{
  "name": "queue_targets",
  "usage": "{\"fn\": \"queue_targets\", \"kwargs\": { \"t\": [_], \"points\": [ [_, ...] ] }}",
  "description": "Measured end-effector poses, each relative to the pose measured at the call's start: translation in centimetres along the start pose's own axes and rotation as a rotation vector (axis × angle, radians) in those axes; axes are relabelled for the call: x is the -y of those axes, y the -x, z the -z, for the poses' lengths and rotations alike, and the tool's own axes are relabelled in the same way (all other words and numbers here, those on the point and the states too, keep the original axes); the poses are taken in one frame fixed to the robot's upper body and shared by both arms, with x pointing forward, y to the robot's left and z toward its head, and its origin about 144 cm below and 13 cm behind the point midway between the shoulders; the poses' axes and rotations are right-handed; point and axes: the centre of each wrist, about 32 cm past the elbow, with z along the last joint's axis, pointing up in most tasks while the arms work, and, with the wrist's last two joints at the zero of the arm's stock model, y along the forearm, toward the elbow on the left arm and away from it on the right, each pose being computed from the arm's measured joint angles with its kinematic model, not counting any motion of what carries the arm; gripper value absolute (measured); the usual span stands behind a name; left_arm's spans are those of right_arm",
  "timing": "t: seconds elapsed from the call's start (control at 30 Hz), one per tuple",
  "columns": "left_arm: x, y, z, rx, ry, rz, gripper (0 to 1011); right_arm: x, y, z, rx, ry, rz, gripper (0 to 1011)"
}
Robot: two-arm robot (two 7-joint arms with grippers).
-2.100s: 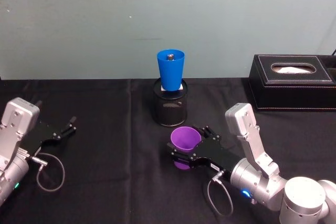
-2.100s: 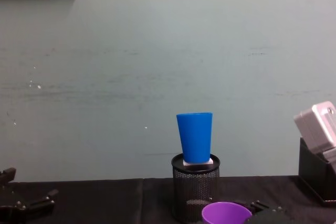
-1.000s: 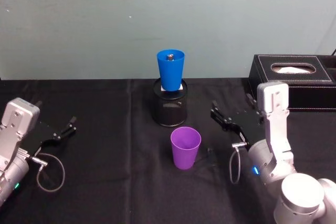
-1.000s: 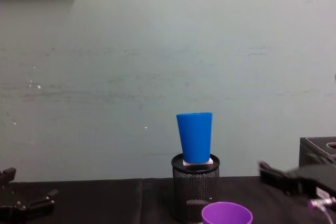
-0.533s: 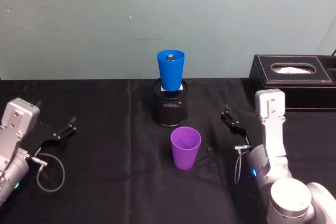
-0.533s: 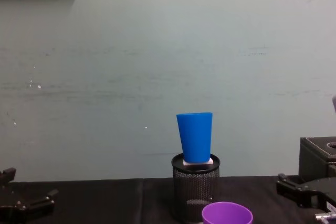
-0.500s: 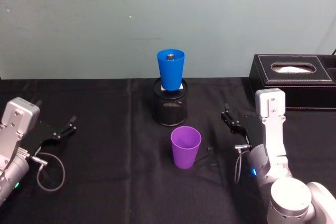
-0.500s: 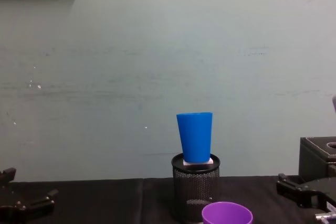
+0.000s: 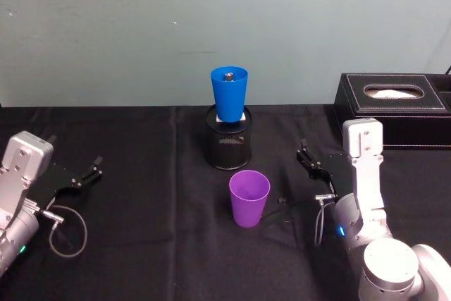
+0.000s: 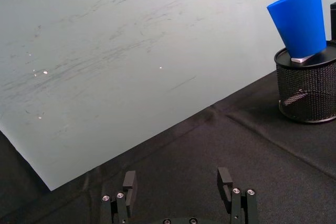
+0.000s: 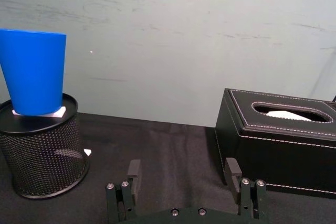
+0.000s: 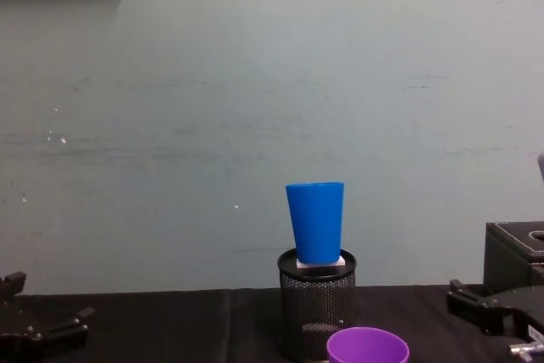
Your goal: Pick up one cup with a gripper and tap it against the other cup.
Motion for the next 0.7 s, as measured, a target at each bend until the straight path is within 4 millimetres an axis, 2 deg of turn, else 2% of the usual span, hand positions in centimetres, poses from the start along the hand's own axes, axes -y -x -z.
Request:
{"fn": "queue_targets", "kwargs": {
  "t": [0.7],
  "points": [
    [0.0,0.0,0.0,0.0,0.0,0.0,1000,0.0,-0.02,-0.05,-0.001,0.001,-0.001,1003]
  ]
}}
